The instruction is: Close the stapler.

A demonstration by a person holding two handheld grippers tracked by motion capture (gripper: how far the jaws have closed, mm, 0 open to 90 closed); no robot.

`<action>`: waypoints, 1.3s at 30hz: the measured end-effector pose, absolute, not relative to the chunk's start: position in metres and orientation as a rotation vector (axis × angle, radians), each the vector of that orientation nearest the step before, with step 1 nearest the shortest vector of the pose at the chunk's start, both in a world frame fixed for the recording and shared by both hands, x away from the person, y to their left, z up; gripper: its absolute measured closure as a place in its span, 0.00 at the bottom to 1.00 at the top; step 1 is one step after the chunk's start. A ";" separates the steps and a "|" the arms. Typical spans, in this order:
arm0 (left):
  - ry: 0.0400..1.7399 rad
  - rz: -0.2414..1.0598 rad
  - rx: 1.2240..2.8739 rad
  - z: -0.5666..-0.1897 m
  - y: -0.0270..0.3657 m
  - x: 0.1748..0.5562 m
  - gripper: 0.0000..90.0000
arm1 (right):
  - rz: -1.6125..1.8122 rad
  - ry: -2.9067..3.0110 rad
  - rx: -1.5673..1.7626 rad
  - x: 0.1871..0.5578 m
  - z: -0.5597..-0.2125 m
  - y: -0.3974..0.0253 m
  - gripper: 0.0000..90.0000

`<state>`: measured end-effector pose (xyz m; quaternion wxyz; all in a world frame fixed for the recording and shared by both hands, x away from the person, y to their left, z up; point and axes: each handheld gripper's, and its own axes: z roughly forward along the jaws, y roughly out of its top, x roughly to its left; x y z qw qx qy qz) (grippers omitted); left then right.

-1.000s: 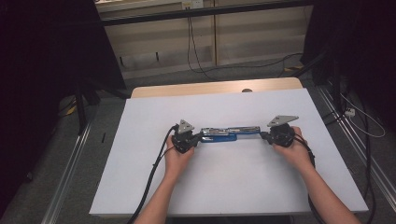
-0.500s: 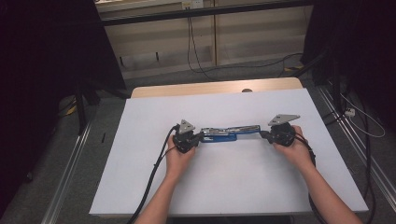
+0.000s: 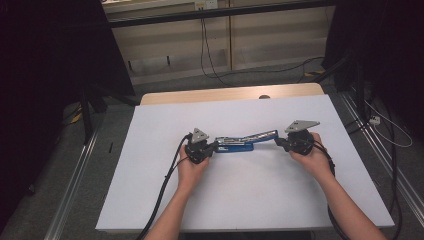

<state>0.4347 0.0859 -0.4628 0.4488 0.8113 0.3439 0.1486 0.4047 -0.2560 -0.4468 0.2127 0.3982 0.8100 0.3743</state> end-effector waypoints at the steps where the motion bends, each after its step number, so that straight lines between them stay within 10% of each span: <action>1: 0.848 0.370 2.008 -0.463 0.086 0.435 1.00 | 1.043 2.248 1.105 0.405 -0.446 -0.255 1.00; 17: 0.855 0.308 1.972 -0.455 0.089 0.428 0.98 | 1.175 2.214 1.124 0.393 -0.445 -0.258 0.88; 30: 0.880 0.291 1.948 -0.440 0.111 0.411 0.53 | 1.235 2.183 1.162 0.370 -0.448 -0.254 0.51; 39: 0.866 0.282 1.953 -0.435 0.122 0.402 0.39 | 1.226 2.192 1.163 0.348 -0.449 -0.256 0.39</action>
